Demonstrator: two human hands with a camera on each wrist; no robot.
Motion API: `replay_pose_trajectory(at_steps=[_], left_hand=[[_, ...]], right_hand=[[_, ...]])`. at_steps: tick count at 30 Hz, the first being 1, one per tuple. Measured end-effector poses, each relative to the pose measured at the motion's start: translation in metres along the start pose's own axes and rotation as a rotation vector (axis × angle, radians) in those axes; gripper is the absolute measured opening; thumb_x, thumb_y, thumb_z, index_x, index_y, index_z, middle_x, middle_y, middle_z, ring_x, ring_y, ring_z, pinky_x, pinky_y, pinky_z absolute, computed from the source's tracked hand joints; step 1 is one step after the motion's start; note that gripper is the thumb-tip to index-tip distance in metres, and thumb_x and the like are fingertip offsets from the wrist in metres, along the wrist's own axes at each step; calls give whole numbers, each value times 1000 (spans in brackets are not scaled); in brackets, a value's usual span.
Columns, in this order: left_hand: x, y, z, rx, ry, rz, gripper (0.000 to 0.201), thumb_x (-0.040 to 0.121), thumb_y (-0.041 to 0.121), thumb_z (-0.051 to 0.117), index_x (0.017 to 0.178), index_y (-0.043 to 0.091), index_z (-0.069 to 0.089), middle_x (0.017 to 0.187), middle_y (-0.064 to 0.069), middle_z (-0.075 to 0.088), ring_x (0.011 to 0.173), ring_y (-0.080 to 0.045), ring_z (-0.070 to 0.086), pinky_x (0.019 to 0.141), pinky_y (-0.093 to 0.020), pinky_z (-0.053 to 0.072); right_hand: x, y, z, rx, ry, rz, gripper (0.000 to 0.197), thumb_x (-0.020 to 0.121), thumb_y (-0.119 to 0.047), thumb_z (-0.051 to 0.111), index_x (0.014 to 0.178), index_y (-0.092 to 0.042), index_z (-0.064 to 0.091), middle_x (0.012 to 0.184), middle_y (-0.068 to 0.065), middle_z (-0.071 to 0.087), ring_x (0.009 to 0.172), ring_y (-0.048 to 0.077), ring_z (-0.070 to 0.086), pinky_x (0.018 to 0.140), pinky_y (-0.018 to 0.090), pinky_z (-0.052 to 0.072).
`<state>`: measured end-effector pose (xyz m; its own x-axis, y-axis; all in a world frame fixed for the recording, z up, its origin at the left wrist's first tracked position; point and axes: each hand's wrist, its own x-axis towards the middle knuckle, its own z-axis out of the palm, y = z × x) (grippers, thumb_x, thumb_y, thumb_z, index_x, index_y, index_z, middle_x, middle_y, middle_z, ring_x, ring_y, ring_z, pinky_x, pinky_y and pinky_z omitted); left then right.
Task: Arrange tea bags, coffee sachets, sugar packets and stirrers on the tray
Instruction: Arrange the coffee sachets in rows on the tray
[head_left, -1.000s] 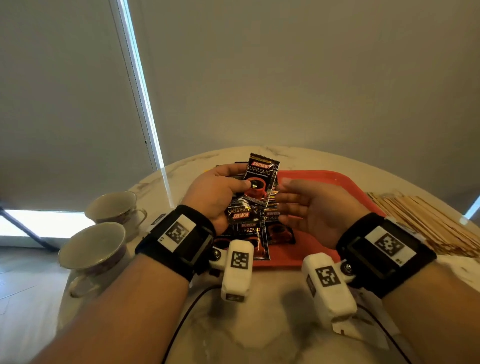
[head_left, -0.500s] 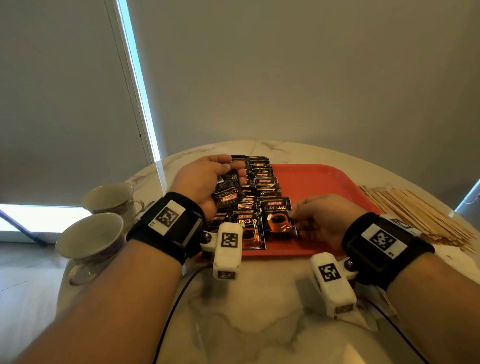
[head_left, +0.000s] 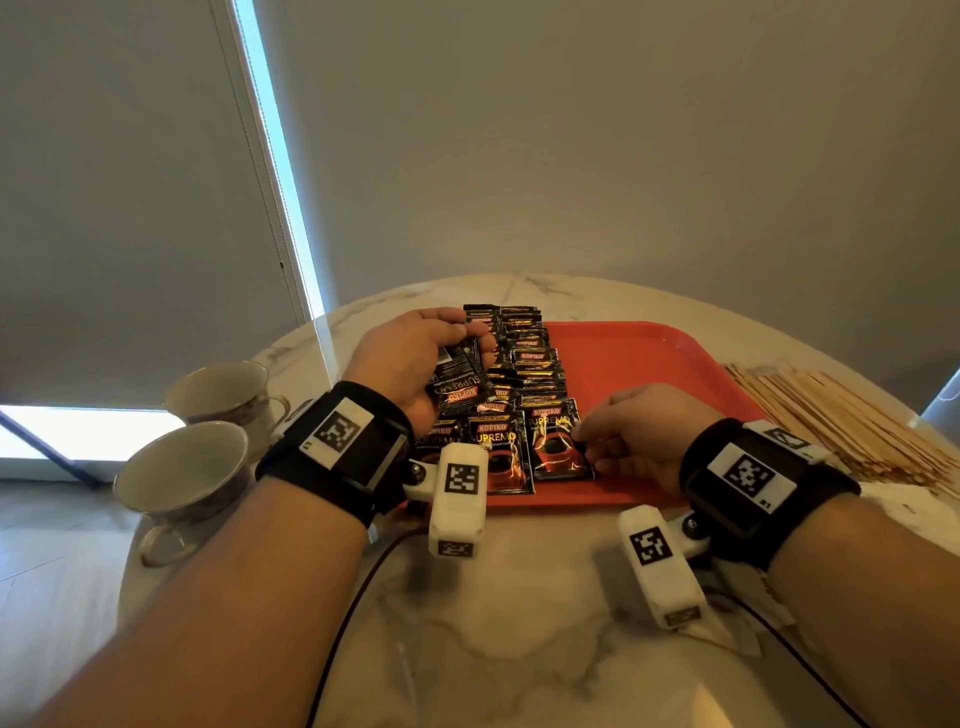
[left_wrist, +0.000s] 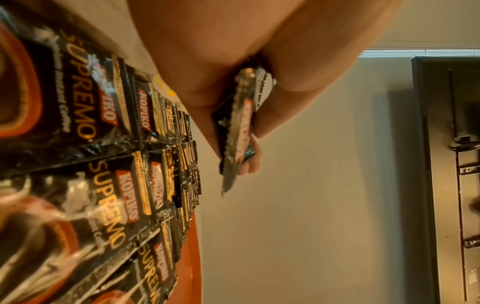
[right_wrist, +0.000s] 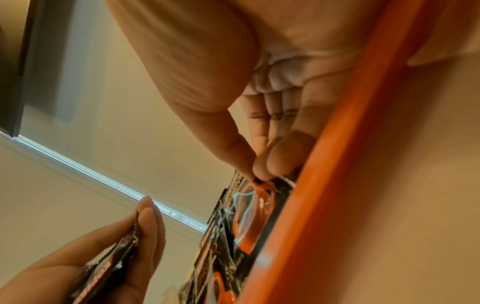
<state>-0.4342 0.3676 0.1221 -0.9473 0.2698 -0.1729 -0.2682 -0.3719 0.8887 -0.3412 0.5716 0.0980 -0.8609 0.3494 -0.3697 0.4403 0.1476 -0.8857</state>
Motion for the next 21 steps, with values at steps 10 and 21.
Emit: replay_pose_trajectory(at_steps=[10, 21], left_hand=[[0, -1, 0, 19, -15, 8, 18, 102, -5, 51, 111, 7, 61, 91, -14, 75, 76, -25, 76, 66, -37, 63], [-1, -4, 4, 5, -22, -7, 17, 102, -2, 55, 109, 12, 62, 85, -15, 78, 70, -24, 75, 59, -37, 62]], right_hand=[[-1, 2, -1, 23, -6, -16, 16, 83, 0, 77, 95, 2, 67, 66, 13, 64, 52, 19, 62, 50, 28, 54], [-4, -29, 10, 148, -86, -189, 19, 84, -23, 81, 93, -10, 70, 71, 3, 63, 56, 13, 56, 57, 29, 50]])
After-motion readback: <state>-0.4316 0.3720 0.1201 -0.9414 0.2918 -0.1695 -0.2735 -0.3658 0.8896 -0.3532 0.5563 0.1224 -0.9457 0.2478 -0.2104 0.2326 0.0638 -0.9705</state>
